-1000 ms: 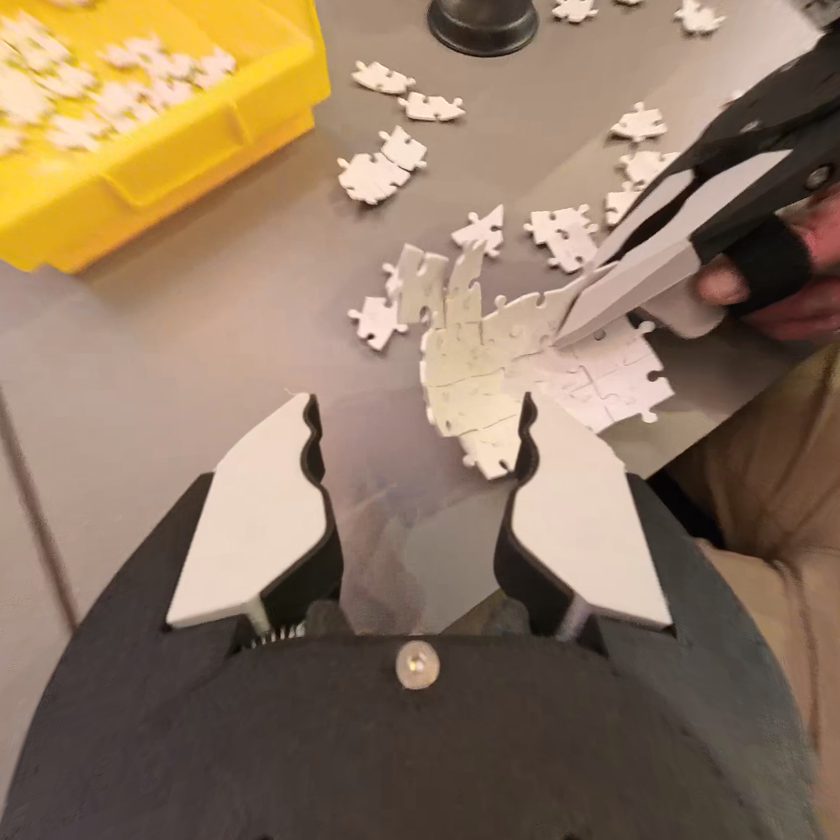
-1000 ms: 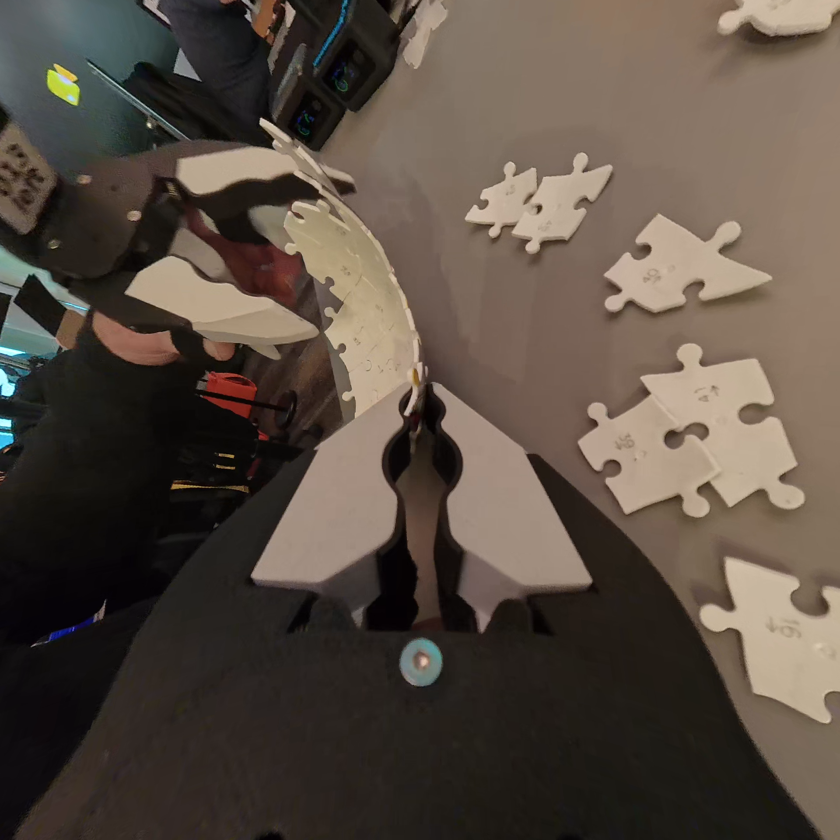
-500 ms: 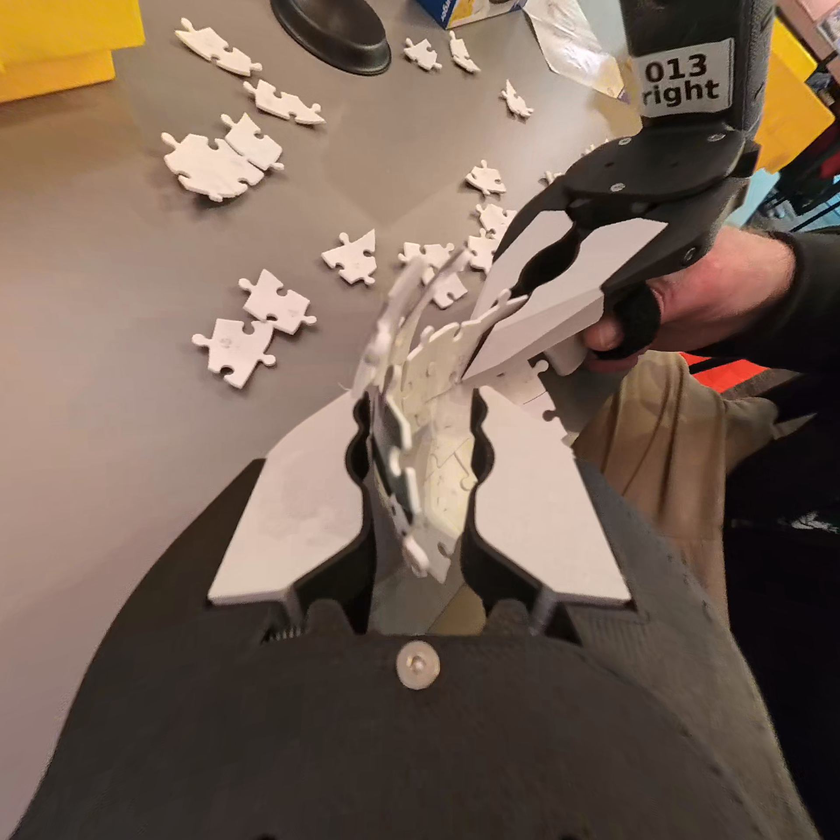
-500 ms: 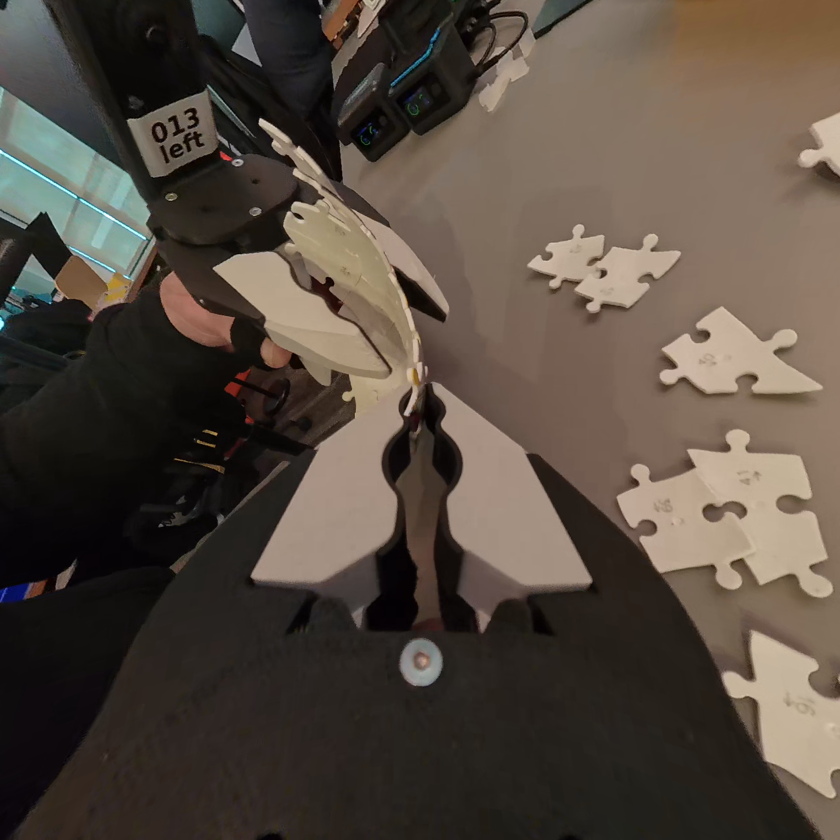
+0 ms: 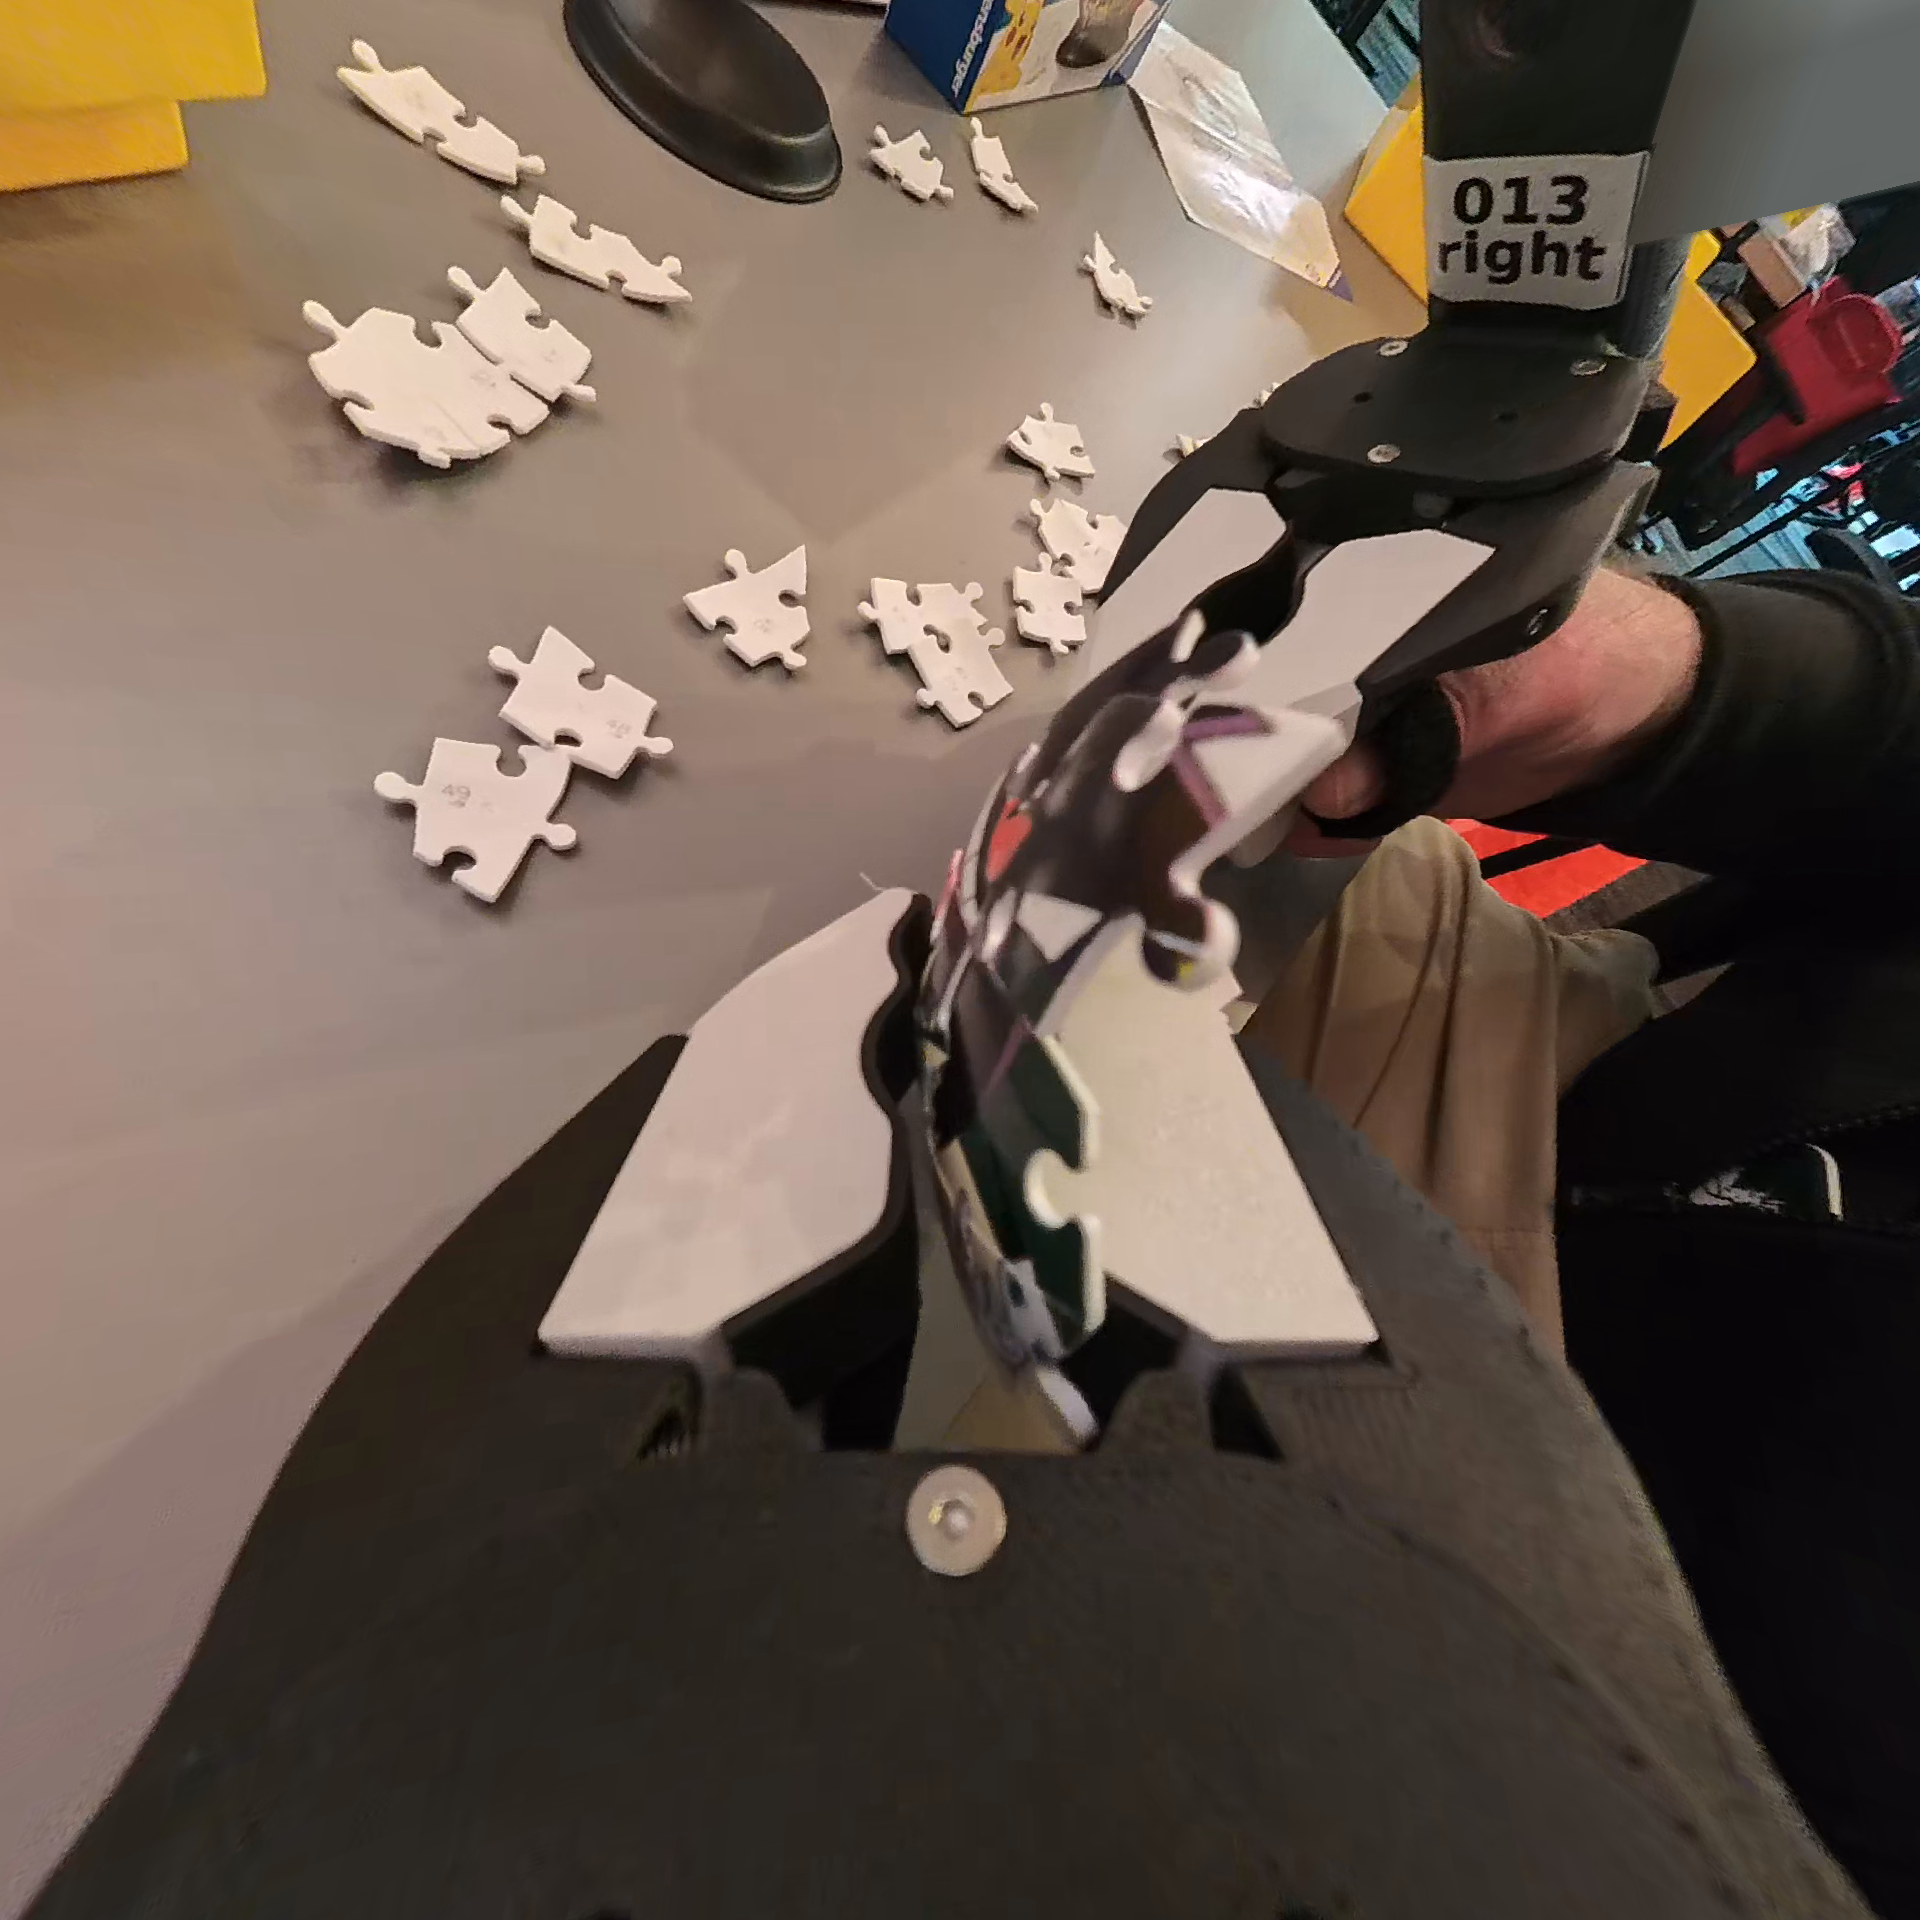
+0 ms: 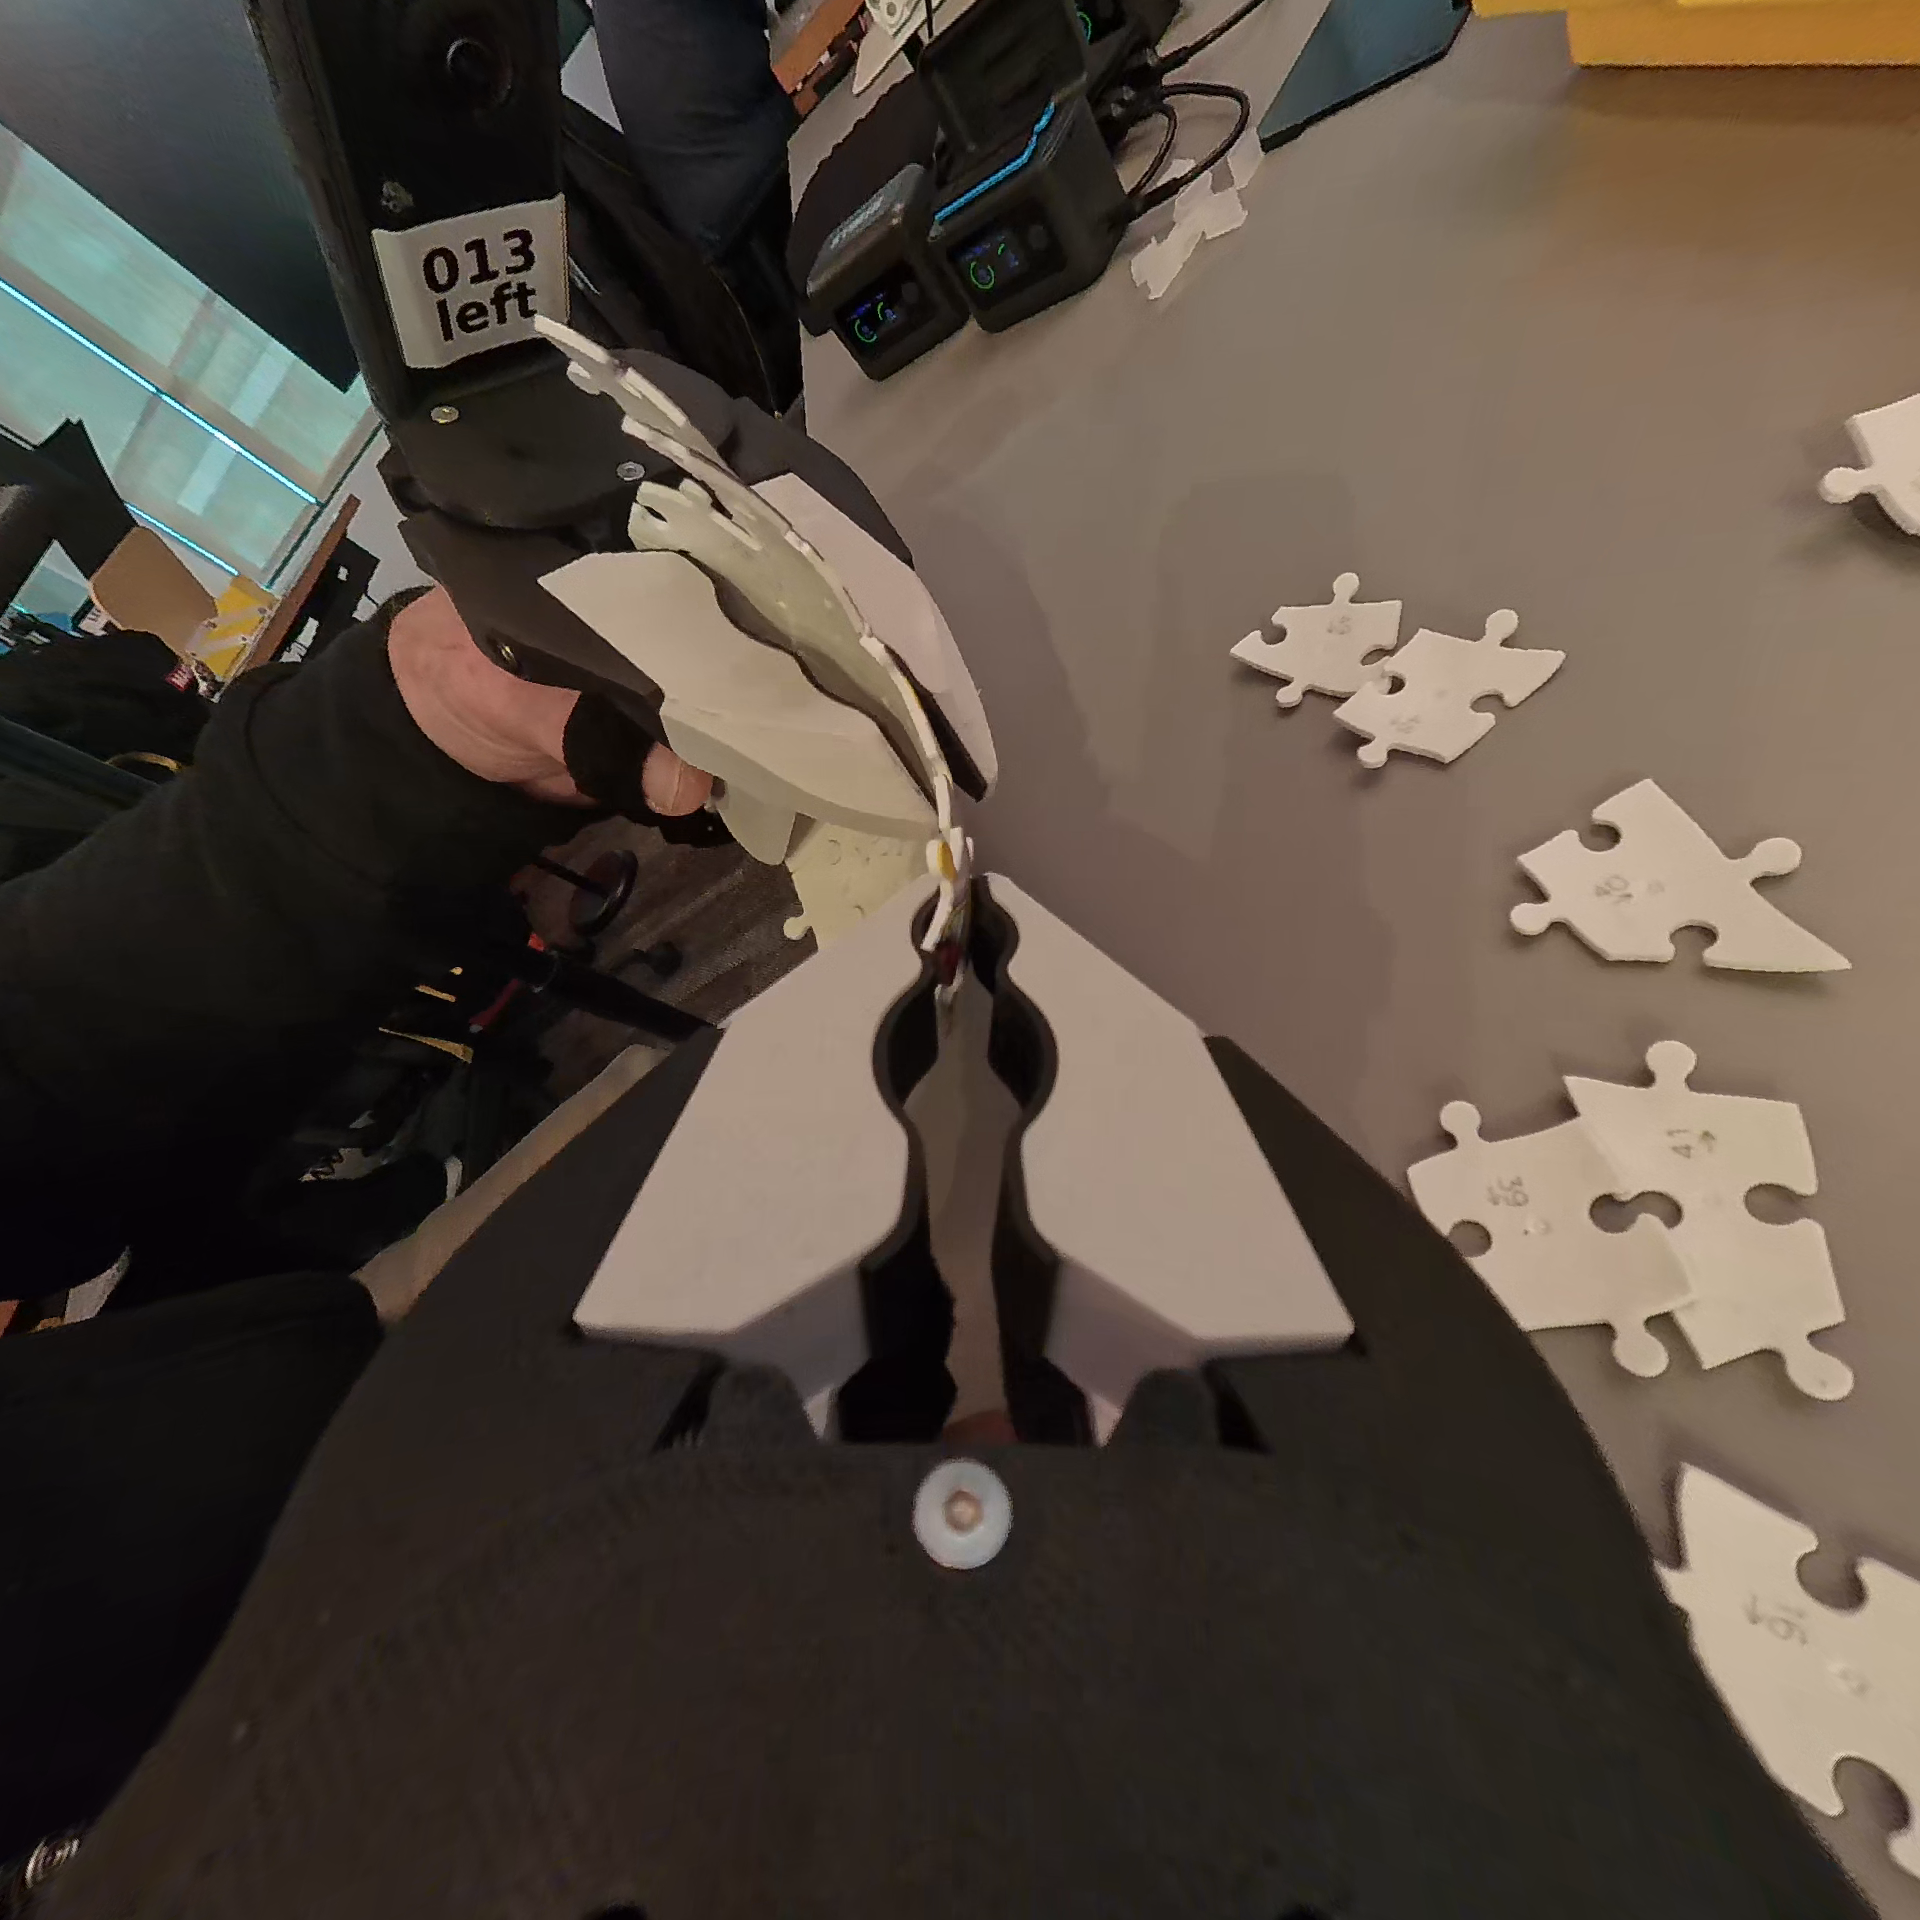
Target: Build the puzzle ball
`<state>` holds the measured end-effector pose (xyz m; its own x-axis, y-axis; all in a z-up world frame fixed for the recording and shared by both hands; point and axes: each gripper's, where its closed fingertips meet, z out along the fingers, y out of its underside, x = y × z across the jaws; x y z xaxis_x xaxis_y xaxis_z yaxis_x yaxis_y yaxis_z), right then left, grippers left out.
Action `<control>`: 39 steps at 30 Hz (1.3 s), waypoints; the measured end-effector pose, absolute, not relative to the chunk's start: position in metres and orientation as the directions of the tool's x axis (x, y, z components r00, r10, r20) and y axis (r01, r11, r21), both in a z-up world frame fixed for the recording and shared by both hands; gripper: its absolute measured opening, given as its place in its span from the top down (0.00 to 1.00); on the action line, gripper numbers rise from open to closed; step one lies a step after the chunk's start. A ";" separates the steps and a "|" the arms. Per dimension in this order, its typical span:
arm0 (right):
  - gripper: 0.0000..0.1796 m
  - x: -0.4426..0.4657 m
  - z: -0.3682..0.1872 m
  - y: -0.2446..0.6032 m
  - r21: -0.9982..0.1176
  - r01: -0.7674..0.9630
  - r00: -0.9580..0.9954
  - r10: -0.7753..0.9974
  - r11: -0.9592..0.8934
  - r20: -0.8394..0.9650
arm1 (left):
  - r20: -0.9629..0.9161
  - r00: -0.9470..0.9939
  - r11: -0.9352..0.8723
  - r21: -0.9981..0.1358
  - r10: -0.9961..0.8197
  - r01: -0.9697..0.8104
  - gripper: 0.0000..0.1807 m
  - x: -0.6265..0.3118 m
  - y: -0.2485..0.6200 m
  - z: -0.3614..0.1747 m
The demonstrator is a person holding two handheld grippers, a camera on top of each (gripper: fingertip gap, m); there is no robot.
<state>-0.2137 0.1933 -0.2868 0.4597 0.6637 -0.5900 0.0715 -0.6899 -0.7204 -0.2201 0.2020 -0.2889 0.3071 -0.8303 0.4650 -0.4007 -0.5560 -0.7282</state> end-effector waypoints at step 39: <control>0.99 -0.213 -0.279 0.200 -0.771 0.088 0.428 0.723 -0.631 -0.542 | 0.599 0.272 -0.657 -0.706 -0.753 -0.265 0.94 -0.214 0.208 -0.279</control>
